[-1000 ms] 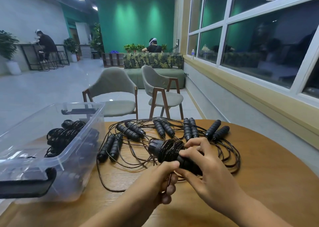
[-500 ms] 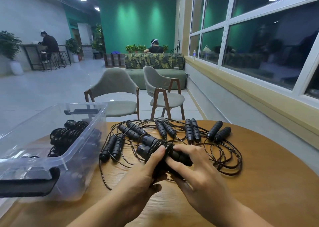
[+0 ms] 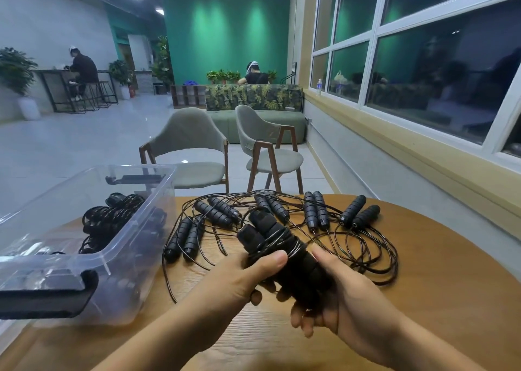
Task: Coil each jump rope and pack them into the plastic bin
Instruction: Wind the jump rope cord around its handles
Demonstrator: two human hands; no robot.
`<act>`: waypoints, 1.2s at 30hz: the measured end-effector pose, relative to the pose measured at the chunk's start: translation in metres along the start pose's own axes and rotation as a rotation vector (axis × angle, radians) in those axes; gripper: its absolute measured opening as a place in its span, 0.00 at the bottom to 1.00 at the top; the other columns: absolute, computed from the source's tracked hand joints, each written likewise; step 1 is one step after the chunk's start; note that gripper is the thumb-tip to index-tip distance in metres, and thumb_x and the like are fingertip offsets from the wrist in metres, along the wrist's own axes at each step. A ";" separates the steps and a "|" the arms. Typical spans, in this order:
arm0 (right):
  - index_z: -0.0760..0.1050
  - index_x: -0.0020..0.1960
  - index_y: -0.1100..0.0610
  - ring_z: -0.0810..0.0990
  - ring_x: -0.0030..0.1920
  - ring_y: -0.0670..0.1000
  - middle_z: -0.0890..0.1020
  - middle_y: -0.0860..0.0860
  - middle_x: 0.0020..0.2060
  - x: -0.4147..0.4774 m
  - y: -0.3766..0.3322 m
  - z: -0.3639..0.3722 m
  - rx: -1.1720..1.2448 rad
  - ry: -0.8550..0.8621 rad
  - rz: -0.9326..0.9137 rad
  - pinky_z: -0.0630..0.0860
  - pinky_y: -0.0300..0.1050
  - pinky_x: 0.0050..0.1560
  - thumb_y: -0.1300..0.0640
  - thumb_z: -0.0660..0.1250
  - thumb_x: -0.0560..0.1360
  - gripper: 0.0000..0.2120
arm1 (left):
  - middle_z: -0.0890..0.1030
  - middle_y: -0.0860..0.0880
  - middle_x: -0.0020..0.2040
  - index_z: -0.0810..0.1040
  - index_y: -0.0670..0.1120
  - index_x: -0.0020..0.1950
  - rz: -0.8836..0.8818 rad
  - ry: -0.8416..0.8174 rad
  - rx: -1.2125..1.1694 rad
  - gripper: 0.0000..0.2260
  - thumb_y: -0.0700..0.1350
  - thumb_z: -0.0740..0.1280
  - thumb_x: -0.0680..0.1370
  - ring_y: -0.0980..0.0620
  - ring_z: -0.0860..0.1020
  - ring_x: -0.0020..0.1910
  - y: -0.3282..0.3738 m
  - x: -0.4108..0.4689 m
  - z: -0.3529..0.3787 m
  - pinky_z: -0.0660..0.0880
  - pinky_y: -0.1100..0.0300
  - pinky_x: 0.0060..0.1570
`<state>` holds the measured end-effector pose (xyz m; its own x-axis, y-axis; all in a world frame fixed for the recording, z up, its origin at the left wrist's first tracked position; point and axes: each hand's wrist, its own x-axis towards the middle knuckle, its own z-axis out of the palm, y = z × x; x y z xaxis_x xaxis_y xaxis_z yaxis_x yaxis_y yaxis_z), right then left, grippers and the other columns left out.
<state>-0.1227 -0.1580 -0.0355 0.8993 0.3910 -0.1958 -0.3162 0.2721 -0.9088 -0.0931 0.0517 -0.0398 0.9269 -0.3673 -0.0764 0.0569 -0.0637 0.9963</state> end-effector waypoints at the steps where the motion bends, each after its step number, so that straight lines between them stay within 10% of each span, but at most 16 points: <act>1: 0.86 0.63 0.51 0.80 0.42 0.61 0.83 0.65 0.51 0.000 -0.001 -0.001 0.022 -0.008 0.010 0.77 0.50 0.38 0.40 0.60 0.84 0.22 | 0.83 0.49 0.45 0.84 0.51 0.57 0.007 -0.006 -0.001 0.20 0.64 0.71 0.76 0.54 0.78 0.45 0.000 0.000 0.000 0.70 0.56 0.44; 14: 0.85 0.65 0.40 0.79 0.47 0.52 0.86 0.52 0.56 0.010 0.014 0.001 -0.173 0.199 -0.312 0.77 0.50 0.47 0.42 0.66 0.80 0.16 | 0.87 0.48 0.59 0.81 0.49 0.66 -0.034 0.068 -0.172 0.15 0.52 0.70 0.81 0.51 0.84 0.61 -0.005 0.006 0.006 0.74 0.53 0.60; 19: 0.69 0.74 0.24 0.77 0.71 0.39 0.78 0.34 0.70 0.014 0.021 -0.009 -0.574 0.332 -0.452 0.75 0.48 0.71 0.30 0.67 0.79 0.24 | 0.86 0.43 0.61 0.78 0.41 0.68 -0.068 0.039 -0.409 0.16 0.38 0.68 0.80 0.47 0.83 0.64 -0.003 0.008 0.011 0.73 0.49 0.70; 24: 0.66 0.75 0.23 0.77 0.64 0.41 0.77 0.34 0.58 0.011 0.021 -0.008 -0.811 0.334 -0.556 0.74 0.34 0.59 0.39 0.67 0.79 0.27 | 0.85 0.43 0.63 0.79 0.41 0.69 -0.053 0.023 -0.495 0.23 0.48 0.74 0.76 0.46 0.82 0.65 0.001 0.004 0.011 0.72 0.48 0.72; 36: 0.67 0.81 0.37 0.71 0.72 0.36 0.72 0.30 0.68 0.027 0.013 0.021 -1.119 0.358 -0.787 0.65 0.24 0.65 0.38 0.63 0.84 0.26 | 0.86 0.47 0.59 0.82 0.47 0.65 0.008 0.202 -0.224 0.23 0.59 0.73 0.77 0.49 0.81 0.65 0.035 -0.013 -0.022 0.71 0.47 0.74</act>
<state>-0.1091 -0.1257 -0.0450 0.8061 0.1791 0.5640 0.5480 -0.5856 -0.5973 -0.0950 0.0749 -0.0034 0.9815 -0.1733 -0.0817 0.1087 0.1526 0.9823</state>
